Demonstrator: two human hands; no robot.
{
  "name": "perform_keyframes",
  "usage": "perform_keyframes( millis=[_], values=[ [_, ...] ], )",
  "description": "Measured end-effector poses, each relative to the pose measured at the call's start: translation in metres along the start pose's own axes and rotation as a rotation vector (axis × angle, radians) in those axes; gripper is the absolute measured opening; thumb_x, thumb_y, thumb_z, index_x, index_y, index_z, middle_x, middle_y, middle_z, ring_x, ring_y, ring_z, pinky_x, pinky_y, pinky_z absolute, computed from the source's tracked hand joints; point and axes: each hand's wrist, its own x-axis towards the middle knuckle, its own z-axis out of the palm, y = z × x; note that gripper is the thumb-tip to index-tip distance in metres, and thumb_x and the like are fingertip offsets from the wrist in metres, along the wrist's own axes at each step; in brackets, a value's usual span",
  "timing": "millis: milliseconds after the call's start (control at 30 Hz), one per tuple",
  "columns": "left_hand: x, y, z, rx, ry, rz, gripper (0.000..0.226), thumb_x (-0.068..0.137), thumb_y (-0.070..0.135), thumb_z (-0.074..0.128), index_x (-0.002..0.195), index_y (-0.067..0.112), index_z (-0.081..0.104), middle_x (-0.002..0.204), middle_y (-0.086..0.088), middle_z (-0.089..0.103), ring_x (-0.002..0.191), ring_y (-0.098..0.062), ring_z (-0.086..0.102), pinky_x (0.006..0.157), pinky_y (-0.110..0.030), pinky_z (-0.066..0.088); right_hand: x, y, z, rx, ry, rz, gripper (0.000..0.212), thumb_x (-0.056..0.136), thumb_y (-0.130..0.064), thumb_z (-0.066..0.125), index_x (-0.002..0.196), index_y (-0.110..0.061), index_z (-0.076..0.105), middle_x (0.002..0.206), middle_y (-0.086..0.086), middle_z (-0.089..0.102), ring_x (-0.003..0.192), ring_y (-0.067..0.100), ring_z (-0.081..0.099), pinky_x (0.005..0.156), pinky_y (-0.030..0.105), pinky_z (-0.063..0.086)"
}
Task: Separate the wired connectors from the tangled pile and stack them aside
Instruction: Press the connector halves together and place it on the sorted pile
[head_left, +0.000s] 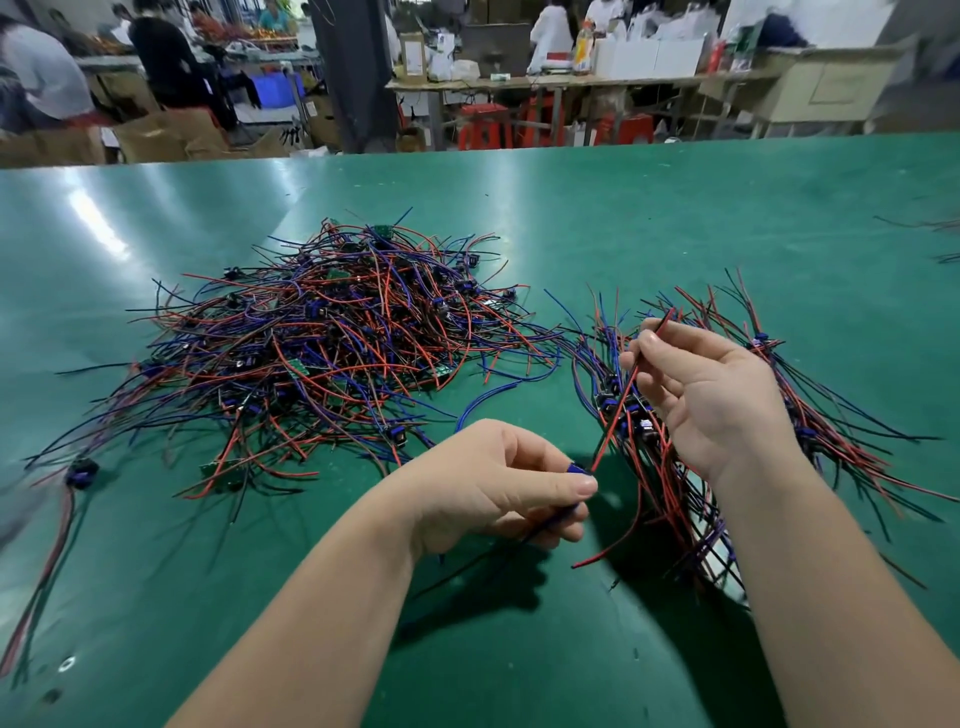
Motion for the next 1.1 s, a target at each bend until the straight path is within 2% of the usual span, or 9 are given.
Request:
perform_keyframes(
  millis=[100,400,500,567,667,767,900,1033,1100],
  values=[
    [-0.002,0.0,-0.001,0.01,-0.027,-0.016,0.024,0.087,0.013,0.066,0.111,0.014,0.063,0.074,-0.005,0.069,0.065,-0.018,0.069,0.057,-0.023,0.054,-0.003,-0.002,0.002,-0.041,0.003,-0.021,0.009,0.085,-0.004,0.064,0.081,-0.011,0.064,0.06,0.002,0.068,0.057,0.013,0.069,0.044,0.014,0.047],
    [-0.008,0.003,-0.01,0.238,-0.155,-0.039,0.016,0.085,0.028,0.066,0.1,0.031,0.071,0.093,-0.002,0.075,0.083,-0.013,0.071,0.064,-0.018,0.052,-0.005,0.002,0.006,-0.182,0.002,-0.059,0.015,0.093,-0.018,0.058,0.08,-0.012,0.056,0.05,0.007,0.063,0.041,0.017,0.062,0.034,0.015,0.04],
    [-0.007,0.001,-0.012,0.118,-0.146,0.033,0.02,0.077,0.018,0.071,0.094,0.028,0.076,0.097,0.0,0.074,0.083,-0.004,0.067,0.067,-0.017,0.052,-0.001,0.002,0.003,-0.229,-0.008,-0.003,0.031,0.099,-0.031,0.047,0.08,-0.009,0.06,0.058,0.01,0.068,0.044,0.02,0.064,0.037,0.018,0.045],
    [-0.006,0.001,-0.014,0.033,-0.091,0.131,0.024,0.073,0.015,0.071,0.091,0.03,0.077,0.078,0.008,0.071,0.068,0.001,0.059,0.063,-0.011,0.044,0.002,0.004,0.002,-0.268,-0.039,0.067,0.036,0.101,-0.033,0.041,0.083,-0.009,0.06,0.063,0.009,0.069,0.049,0.021,0.066,0.04,0.021,0.048],
    [-0.002,0.005,-0.017,-0.303,0.025,0.261,0.019,0.071,0.012,0.07,0.085,0.023,0.078,0.058,0.009,0.054,0.053,-0.002,0.047,0.056,-0.014,0.041,-0.002,0.011,0.003,-0.395,-0.226,0.142,0.008,0.093,-0.013,0.058,0.092,-0.007,0.062,0.072,0.011,0.068,0.051,0.018,0.065,0.045,0.022,0.05],
    [0.001,0.009,-0.018,-0.62,0.101,0.323,0.015,0.064,0.017,0.078,0.078,0.019,0.074,0.055,0.006,0.048,0.049,-0.006,0.048,0.05,-0.018,0.047,-0.011,0.018,0.007,-0.476,-0.486,0.158,0.026,0.066,-0.005,0.074,0.09,-0.014,0.068,0.077,0.009,0.068,0.058,0.015,0.065,0.051,0.018,0.05],
    [0.004,0.01,-0.013,-0.677,0.234,0.351,0.029,0.061,0.025,0.071,0.088,0.019,0.062,0.054,0.005,0.058,0.049,-0.006,0.057,0.057,-0.018,0.053,-0.02,0.02,0.02,-0.129,-0.59,0.13,0.036,0.054,-0.014,0.077,0.089,-0.015,0.075,0.074,0.008,0.066,0.057,0.013,0.061,0.055,0.017,0.048],
    [0.011,0.003,-0.004,-0.482,0.322,0.473,0.031,0.065,0.02,0.069,0.096,0.017,0.063,0.069,0.0,0.069,0.061,-0.008,0.065,0.063,-0.017,0.054,-0.021,0.017,0.026,0.112,-0.411,0.146,0.014,0.059,-0.013,0.07,0.072,-0.013,0.077,0.061,0.002,0.067,0.051,0.006,0.061,0.05,0.011,0.048],
    [0.013,-0.001,-0.002,-0.404,0.27,0.499,0.033,0.068,0.017,0.07,0.101,0.019,0.065,0.084,-0.003,0.074,0.072,-0.01,0.069,0.07,-0.018,0.054,-0.019,0.019,0.027,0.138,-0.329,0.165,0.016,0.063,-0.011,0.066,0.077,-0.011,0.073,0.062,0.001,0.067,0.051,0.006,0.061,0.05,0.014,0.049]
  ],
)
